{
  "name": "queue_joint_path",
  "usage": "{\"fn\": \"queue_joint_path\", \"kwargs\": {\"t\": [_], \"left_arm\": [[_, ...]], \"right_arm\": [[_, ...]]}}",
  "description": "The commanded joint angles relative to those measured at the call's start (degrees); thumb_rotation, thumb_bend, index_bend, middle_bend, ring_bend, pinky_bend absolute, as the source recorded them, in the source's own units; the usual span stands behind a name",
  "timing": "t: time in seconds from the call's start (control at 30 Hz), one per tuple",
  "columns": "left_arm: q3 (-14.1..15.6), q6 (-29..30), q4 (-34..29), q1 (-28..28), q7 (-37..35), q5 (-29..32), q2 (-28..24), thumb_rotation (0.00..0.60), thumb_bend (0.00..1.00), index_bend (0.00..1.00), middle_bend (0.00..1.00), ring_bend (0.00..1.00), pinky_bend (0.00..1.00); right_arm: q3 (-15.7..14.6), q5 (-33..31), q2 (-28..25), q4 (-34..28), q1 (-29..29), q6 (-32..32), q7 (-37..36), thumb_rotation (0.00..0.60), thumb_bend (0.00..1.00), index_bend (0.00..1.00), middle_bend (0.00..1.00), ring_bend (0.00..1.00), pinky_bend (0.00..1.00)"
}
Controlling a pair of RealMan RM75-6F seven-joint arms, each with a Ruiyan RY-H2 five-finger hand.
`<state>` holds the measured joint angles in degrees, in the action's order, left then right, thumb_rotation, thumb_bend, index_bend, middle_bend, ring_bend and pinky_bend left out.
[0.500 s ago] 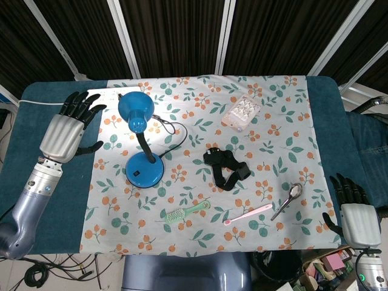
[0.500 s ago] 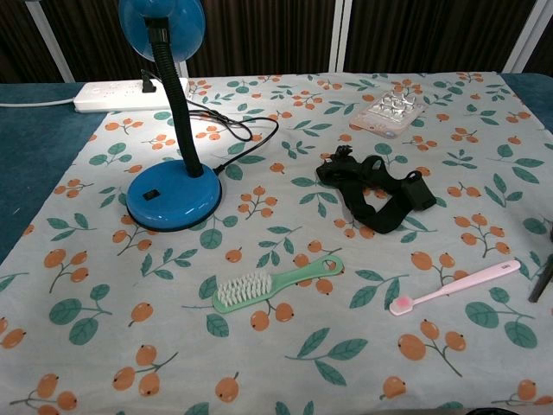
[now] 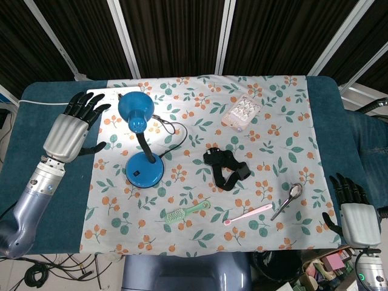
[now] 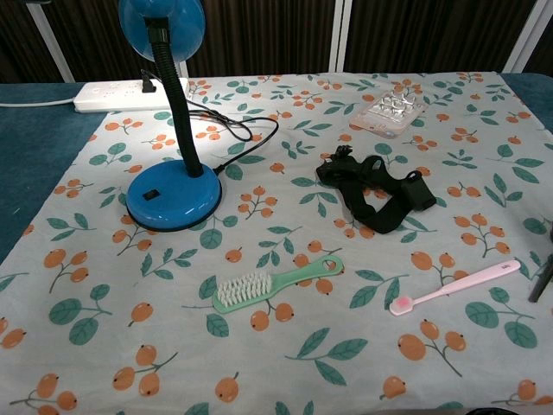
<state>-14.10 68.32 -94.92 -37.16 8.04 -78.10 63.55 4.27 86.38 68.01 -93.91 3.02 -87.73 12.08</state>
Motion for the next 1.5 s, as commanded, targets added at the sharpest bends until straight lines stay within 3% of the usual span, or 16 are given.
{"fn": "queue_joint_path", "kwargs": {"t": [0.03,0.77,0.9,1.07,1.2,1.37,1.5], "left_arm": [[0.23,0.27,0.12,-0.10,-1.02,-1.55,-0.23,0.600,0.17,0.16,0.04,0.00,0.03],[1.60,1.13,1.98,0.10,-6.69,-6.37,-0.47,0.600,0.17,0.15,0.05,0.00,0.04],[3.34,2.74,1.35,1.52,-10.75,-9.66,-1.89,0.600,0.18,0.14,0.10,0.02,0.16],[8.80,9.79,2.66,6.99,-13.48,-17.08,-2.96,0.600,0.22,0.13,0.19,0.11,0.31],[12.58,12.54,4.93,10.93,-13.90,-18.92,-2.72,0.600,0.27,0.13,0.27,0.20,0.44],[15.37,10.58,9.05,13.69,-14.78,-16.54,0.17,0.600,0.35,0.13,0.44,0.35,0.56],[16.59,5.00,10.76,13.36,-16.78,-13.53,2.44,0.600,0.45,0.14,0.59,0.49,0.65]], "right_arm": [[0.01,0.11,0.05,-0.02,0.02,-0.11,0.24,0.600,0.18,0.00,0.03,0.06,0.13],[0.03,-0.30,-0.05,-0.20,-0.23,-0.28,0.41,0.600,0.18,0.00,0.03,0.06,0.13],[0.03,-0.34,-0.10,-0.23,-0.30,-0.37,0.40,0.600,0.18,0.00,0.03,0.06,0.13],[0.03,-0.55,-0.17,-0.09,-0.36,-0.30,0.44,0.600,0.18,0.00,0.03,0.06,0.13],[-0.06,-0.25,-0.12,-0.11,-0.36,-0.43,0.69,0.600,0.18,0.00,0.03,0.06,0.13],[-0.09,-0.30,0.04,-0.24,-0.30,-0.29,1.23,0.600,0.18,0.00,0.04,0.06,0.13],[-0.12,-0.47,0.07,-0.25,-0.24,-0.05,1.67,0.600,0.18,0.00,0.04,0.06,0.13]]}}
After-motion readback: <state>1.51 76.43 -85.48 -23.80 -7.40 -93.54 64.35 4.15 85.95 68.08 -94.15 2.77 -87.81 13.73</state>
